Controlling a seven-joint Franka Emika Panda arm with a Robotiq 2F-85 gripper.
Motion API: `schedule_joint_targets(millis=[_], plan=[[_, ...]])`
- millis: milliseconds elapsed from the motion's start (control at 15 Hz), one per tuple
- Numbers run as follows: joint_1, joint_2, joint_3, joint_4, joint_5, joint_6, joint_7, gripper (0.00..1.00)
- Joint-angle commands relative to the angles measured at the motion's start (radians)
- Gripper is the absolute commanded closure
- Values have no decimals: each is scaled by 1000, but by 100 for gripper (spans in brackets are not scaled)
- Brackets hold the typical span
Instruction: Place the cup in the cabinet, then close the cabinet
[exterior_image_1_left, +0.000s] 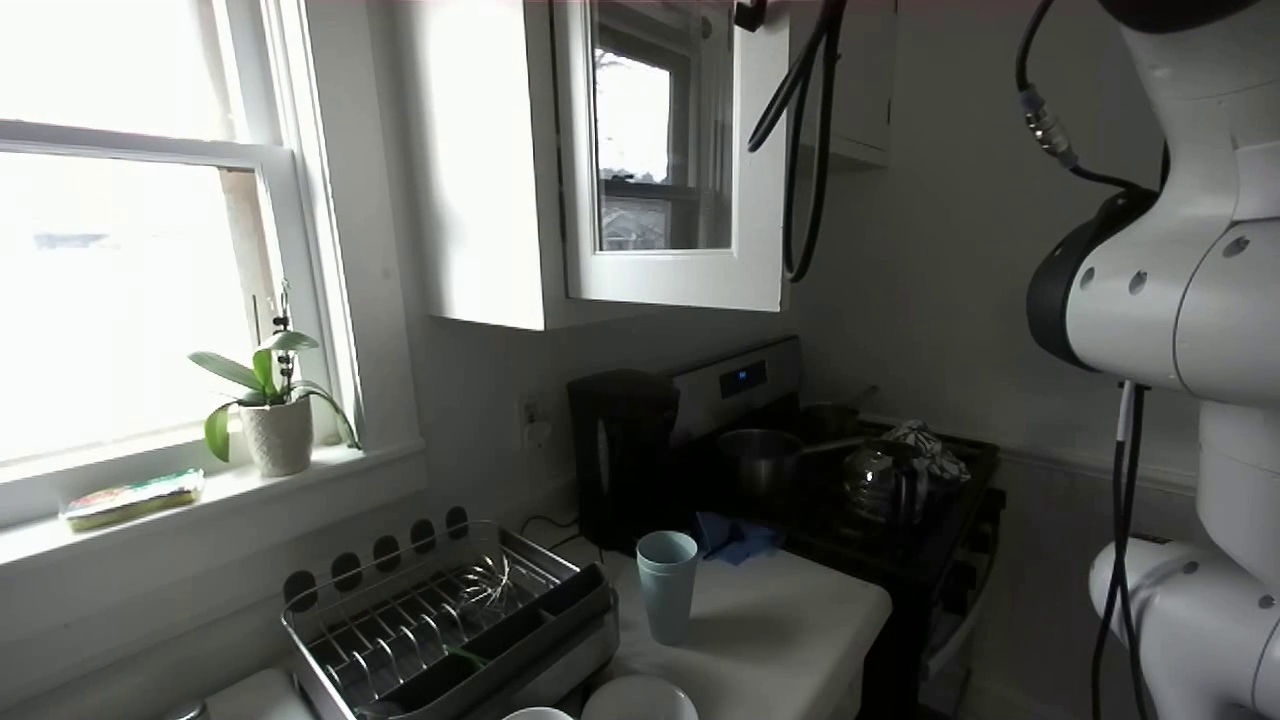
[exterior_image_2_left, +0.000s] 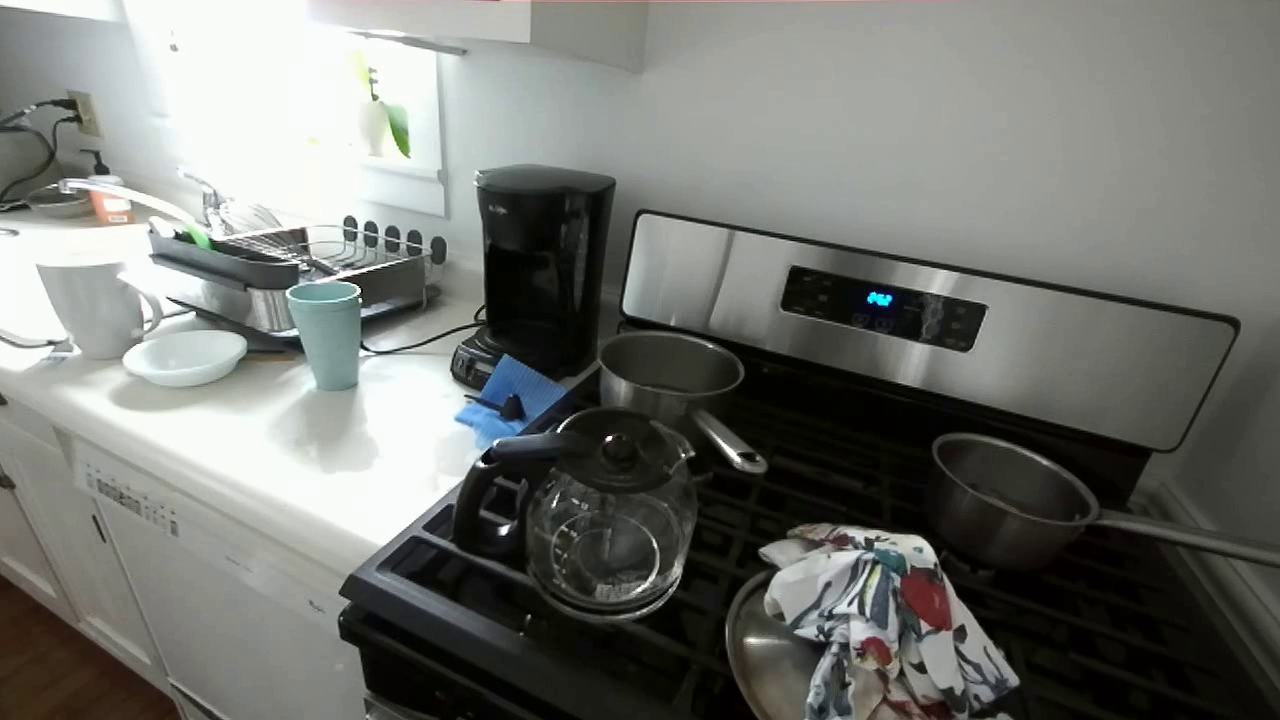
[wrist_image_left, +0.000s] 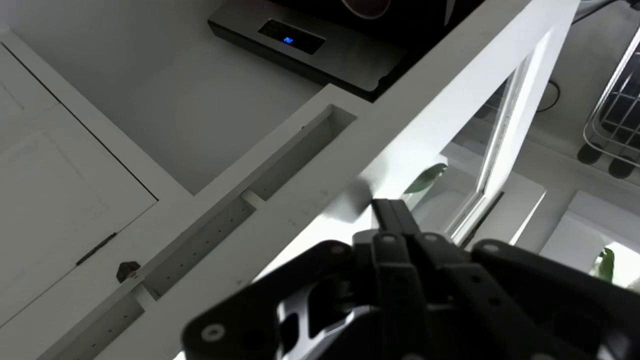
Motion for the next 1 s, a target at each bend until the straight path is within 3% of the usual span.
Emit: schedule_joint_targets(millis=[0,600,933], plan=[[-30,-35,33,-22,-48,-22,-80,100],[-68,-23,66,-2,-34,-18,-62,100],[-174,-39,80,-3,8,3,-73,100]])
